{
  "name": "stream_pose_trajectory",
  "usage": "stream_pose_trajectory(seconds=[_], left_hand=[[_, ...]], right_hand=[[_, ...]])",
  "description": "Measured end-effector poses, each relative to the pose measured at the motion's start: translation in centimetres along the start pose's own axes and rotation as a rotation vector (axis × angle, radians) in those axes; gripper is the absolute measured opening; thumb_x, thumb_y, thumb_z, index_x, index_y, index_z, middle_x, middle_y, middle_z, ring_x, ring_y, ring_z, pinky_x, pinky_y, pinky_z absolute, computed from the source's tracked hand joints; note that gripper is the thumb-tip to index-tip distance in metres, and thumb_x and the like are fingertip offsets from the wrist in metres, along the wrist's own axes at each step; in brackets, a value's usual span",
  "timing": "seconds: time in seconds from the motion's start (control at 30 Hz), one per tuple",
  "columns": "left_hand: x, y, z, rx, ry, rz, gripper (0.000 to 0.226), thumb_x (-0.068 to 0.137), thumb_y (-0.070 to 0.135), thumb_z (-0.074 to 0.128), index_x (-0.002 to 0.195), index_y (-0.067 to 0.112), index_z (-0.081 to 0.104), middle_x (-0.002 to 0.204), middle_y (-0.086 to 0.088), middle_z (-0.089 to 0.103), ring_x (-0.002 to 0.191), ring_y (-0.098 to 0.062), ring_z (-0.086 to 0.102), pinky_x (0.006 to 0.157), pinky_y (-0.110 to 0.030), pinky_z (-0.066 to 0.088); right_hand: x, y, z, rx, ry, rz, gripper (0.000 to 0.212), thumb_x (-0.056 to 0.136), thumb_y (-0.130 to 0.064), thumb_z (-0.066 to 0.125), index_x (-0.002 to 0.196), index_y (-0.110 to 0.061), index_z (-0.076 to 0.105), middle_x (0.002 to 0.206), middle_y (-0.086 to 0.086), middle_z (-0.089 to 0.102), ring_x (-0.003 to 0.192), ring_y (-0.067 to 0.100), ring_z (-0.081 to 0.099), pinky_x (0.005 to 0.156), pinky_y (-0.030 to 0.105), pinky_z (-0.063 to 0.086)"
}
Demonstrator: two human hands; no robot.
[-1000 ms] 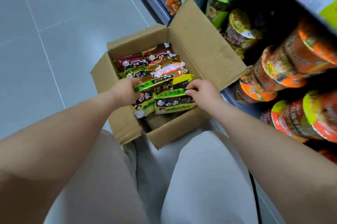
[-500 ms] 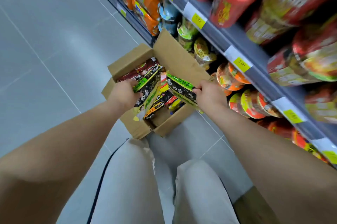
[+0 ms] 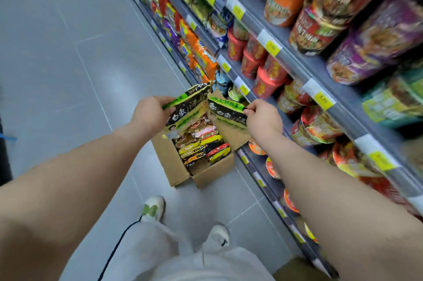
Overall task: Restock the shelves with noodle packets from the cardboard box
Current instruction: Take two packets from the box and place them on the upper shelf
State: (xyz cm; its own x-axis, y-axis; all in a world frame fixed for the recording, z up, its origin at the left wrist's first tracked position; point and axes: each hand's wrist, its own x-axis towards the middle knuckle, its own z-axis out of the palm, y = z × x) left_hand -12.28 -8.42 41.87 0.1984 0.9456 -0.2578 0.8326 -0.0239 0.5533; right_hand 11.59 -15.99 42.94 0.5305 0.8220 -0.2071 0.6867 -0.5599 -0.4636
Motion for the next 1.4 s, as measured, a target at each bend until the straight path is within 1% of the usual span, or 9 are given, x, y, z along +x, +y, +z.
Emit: stream_pose_trajectory(seconds=[0.13,0.3,0.4,0.53,0.67,0.93,1.13,1.27,1.4], left_hand=[[0.3,-1.6,-4.7,-0.017,0.062,0.072,0.029,0.096,0.021,0.053,0.122,0.027,0.064,0.109,-0.005,0.070,0.096,-0.027,0.062,0.076,-0.030,0.047],[3.2,-4.5,-13.1,-0.106,0.096,0.194,0.028,0.097,0.015,0.052,0.119,0.024,0.066,0.105,-0.003,0.069,0.086,-0.023,0.062,0.057,-0.017,0.039],[5.0,-5.9,-17.2,-0.164,0.135,0.259,0.027,0.096,0.015,0.053,0.119,0.022,0.067,0.108,-0.006,0.069,0.091,-0.027,0.063,0.067,-0.022,0.044],[7.6,-7.1,-21.7,-0.164,0.200,0.336,0.027,0.096,0.019,0.054,0.120,0.025,0.066,0.101,-0.004,0.067,0.071,-0.019,0.051,0.052,-0.015,0.032],[10.9,-6.4,-24.3,-0.188,0.228,0.407,0.027,0.096,0.021,0.054,0.119,0.029,0.066,0.101,-0.002,0.071,0.063,-0.016,0.051,0.058,-0.024,0.038],[20.8,0.1,-29.0,-0.230,0.355,0.579,0.029,0.098,0.021,0.050,0.122,0.027,0.064,0.118,-0.002,0.067,0.086,-0.023,0.064,0.074,-0.029,0.050],[28.7,5.4,-32.9,-0.254,0.478,0.683,0.030,0.099,0.020,0.047,0.125,0.027,0.062,0.120,0.000,0.066,0.087,-0.026,0.065,0.054,-0.017,0.037],[34.1,7.5,-34.2,-0.365,0.482,0.736,0.031,0.100,0.021,0.046,0.126,0.025,0.062,0.122,0.001,0.065,0.103,-0.019,0.063,0.081,-0.021,0.046],[39.9,9.4,-35.5,-0.377,0.469,0.845,0.031,0.100,0.020,0.045,0.126,0.022,0.062,0.120,0.000,0.066,0.108,-0.016,0.060,0.085,-0.017,0.041]], right_hand=[[-1.1,-5.1,-0.8,0.014,0.091,-0.090,0.010,0.094,-0.020,0.053,0.089,-0.018,0.062,0.091,0.002,0.061,0.091,0.026,0.056,0.066,0.033,0.040],[-2.7,-13.8,0.6,0.021,0.224,-0.132,0.013,0.094,-0.022,0.053,0.097,-0.017,0.064,0.100,0.004,0.065,0.094,0.026,0.056,0.070,0.032,0.040],[-3.4,-17.8,1.9,0.043,0.321,-0.105,0.014,0.095,-0.021,0.049,0.096,-0.017,0.063,0.096,0.002,0.066,0.084,0.021,0.053,0.064,0.032,0.036],[-4.0,-22.5,2.8,0.012,0.481,-0.129,0.018,0.096,-0.019,0.048,0.101,-0.014,0.065,0.101,0.004,0.066,0.098,0.024,0.056,0.068,0.033,0.041],[-2.9,-25.7,1.6,-0.036,0.580,-0.148,0.020,0.097,-0.014,0.046,0.102,-0.011,0.065,0.102,0.004,0.067,0.102,0.023,0.055,0.068,0.031,0.040],[6.9,-31.7,-3.0,-0.016,0.781,-0.181,0.018,0.097,-0.014,0.044,0.098,-0.009,0.061,0.099,0.008,0.063,0.101,0.026,0.051,0.069,0.034,0.036],[15.1,-36.3,-7.5,-0.032,0.906,-0.185,0.017,0.097,-0.014,0.045,0.098,-0.010,0.061,0.099,0.006,0.063,0.102,0.026,0.051,0.069,0.033,0.033],[19.2,-39.1,-9.0,-0.067,0.978,-0.167,0.016,0.097,-0.011,0.044,0.099,-0.008,0.059,0.099,0.007,0.060,0.100,0.025,0.049,0.068,0.027,0.026],[23.7,-41.1,-9.2,-0.122,1.085,-0.140,0.011,0.093,-0.003,0.045,0.093,-0.006,0.056,0.094,0.009,0.055,0.093,0.026,0.048,0.068,0.027,0.026]])
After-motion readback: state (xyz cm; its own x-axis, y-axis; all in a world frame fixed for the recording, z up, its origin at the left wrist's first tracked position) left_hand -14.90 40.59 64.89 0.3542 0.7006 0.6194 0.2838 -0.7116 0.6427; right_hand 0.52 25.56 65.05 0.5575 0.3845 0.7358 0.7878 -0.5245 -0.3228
